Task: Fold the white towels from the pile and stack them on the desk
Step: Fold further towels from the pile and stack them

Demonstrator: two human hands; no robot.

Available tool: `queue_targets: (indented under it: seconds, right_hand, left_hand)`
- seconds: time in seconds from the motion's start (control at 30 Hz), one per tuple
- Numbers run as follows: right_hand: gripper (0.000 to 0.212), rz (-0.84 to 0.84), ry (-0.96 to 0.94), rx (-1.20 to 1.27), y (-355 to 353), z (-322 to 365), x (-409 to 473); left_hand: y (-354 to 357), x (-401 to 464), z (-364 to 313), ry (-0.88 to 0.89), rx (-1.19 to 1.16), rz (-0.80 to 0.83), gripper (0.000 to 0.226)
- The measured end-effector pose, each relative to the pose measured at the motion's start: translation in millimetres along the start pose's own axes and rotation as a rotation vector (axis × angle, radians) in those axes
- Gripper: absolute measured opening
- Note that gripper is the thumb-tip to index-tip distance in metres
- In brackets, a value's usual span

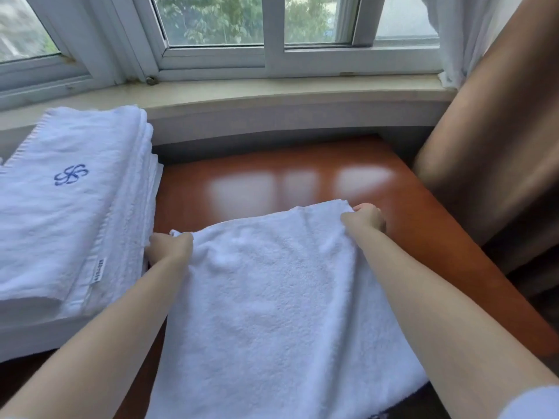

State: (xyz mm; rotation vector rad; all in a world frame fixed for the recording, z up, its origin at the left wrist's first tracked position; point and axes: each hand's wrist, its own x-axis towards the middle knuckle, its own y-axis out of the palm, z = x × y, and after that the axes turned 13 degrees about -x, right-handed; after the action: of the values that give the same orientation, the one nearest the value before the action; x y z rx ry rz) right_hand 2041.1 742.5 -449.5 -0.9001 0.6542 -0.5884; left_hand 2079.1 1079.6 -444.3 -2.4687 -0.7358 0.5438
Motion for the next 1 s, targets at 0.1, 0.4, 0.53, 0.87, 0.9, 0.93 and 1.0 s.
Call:
queue_targets:
  seconds: [0.1, 0.4, 0.53, 0.87, 0.9, 0.93, 1.0]
  right_hand:
    - [0.013, 0.006, 0.004, 0.01, -2.8, 13.0, 2.4]
    - [0.021, 0.266, -0.118, 0.292, 1.8, 37.0, 12.6]
    - [0.059, 0.082, -0.131, 0.369, -1.1, 32.7, 12.0]
    - [0.051, -0.277, -0.229, 0.375, -79.2, 37.9, -46.9]
    - [0.05, -0.332, -0.219, 0.372, -90.5, 38.0, -54.1]
    - [0.05, -0.383, -0.208, 0.382, -101.6, 36.9, -61.2]
    - [0.043, -0.441, -0.186, 0.414, -120.3, 30.7, -73.3]
  left_hand:
    - [-2.8, 6.5, -8.6, -0.099, -0.005, 0.079, 0.049]
    - [-11.0, 9.3, -15.6, -0.125, -0.169, 0.251, 0.027]
    - [-22.0, 4.0, -18.0, -0.201, -0.331, 0.372, 0.022]
    - [-70.9, -61.6, -69.3, 0.075, -0.653, 0.608, 0.015]
    - [-79.7, -68.2, -73.0, 0.14, -0.665, 0.572, 0.014]
    - [-89.2, -73.6, -75.3, 0.202, -0.676, 0.539, 0.014]
    - [-107.6, -81.1, -76.6, 0.299, -0.701, 0.483, 0.02]
